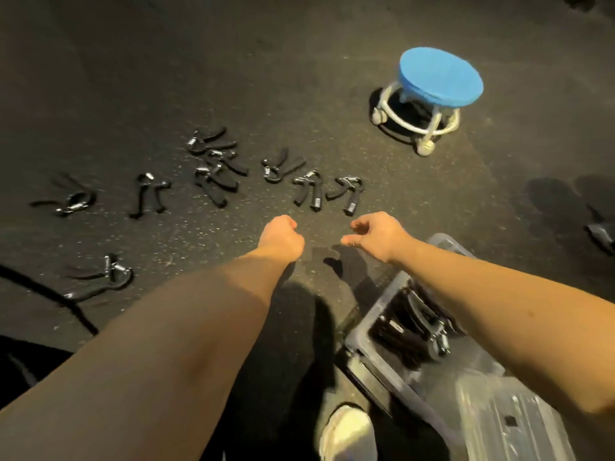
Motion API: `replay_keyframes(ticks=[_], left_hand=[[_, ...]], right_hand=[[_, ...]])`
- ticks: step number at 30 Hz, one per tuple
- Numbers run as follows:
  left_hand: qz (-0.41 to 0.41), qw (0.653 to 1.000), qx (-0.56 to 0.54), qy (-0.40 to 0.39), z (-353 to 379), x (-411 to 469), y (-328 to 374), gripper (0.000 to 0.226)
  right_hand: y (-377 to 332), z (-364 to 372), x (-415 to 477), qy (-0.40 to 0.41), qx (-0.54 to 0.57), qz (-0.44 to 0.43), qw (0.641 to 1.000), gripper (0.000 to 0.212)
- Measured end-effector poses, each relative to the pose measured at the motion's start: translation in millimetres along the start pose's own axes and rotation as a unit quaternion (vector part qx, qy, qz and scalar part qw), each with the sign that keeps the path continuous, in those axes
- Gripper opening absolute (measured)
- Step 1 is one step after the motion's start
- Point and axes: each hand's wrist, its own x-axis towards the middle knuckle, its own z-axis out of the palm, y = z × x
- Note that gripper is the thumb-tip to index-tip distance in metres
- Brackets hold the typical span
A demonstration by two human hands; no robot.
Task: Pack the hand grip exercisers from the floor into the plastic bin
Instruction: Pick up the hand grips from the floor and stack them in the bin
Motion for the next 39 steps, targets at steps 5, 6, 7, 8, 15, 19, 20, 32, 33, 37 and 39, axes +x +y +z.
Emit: replay_keyframes(ticks=[5,6,7,8,15,19,20,32,33,37,39], left_hand=[[-0.083,0.995,0.004,0.049,-33,70,-57,0.039],[-0.094,0.994,0.006,0.062,-39,87,-69,0.039],[-0.102,0.992,0.004,0.077,-46,105,-81,0.039],[-0.110,0.990,0.000,0.091,-52,122,-91,0.039],[-0.162,0.973,-0.063,0.151,-83,229,-132,0.055],[-0.189,0.966,-0.107,0.140,-87,253,-138,0.055],[-0.195,0.963,-0.132,0.135,-89,255,-138,0.054],[-0.094,0.918,-0.386,-0.001,-67,147,-58,0.033],[-0.073,0.917,-0.392,-0.022,-60,133,-44,0.036],[-0.051,0.897,-0.429,-0.096,-29,67,13,0.055],[-0.024,0.897,-0.421,-0.135,-10,31,38,0.035]], right_hand=[[-61,81,92,-0.036,-0.007,-0.038,0.999,0.052],[-74,97,110,-0.041,-0.012,-0.047,0.998,0.047],[-87,112,128,-0.044,-0.014,-0.054,0.997,0.043],[-100,126,147,-0.046,-0.011,-0.058,0.997,0.041],[-183,186,268,0.020,0.019,-0.107,0.994,0.052],[-201,206,301,0.033,0.042,-0.063,0.997,0.047],[-202,208,304,0.042,0.056,-0.051,0.996,0.042],[-138,97,192,0.080,0.219,-0.028,0.972,0.035],[-127,82,175,0.091,0.226,-0.022,0.970,0.036],[-74,19,100,0.123,0.247,0.029,0.961,0.033],[-47,-6,58,0.128,0.245,0.027,0.961,0.029]])
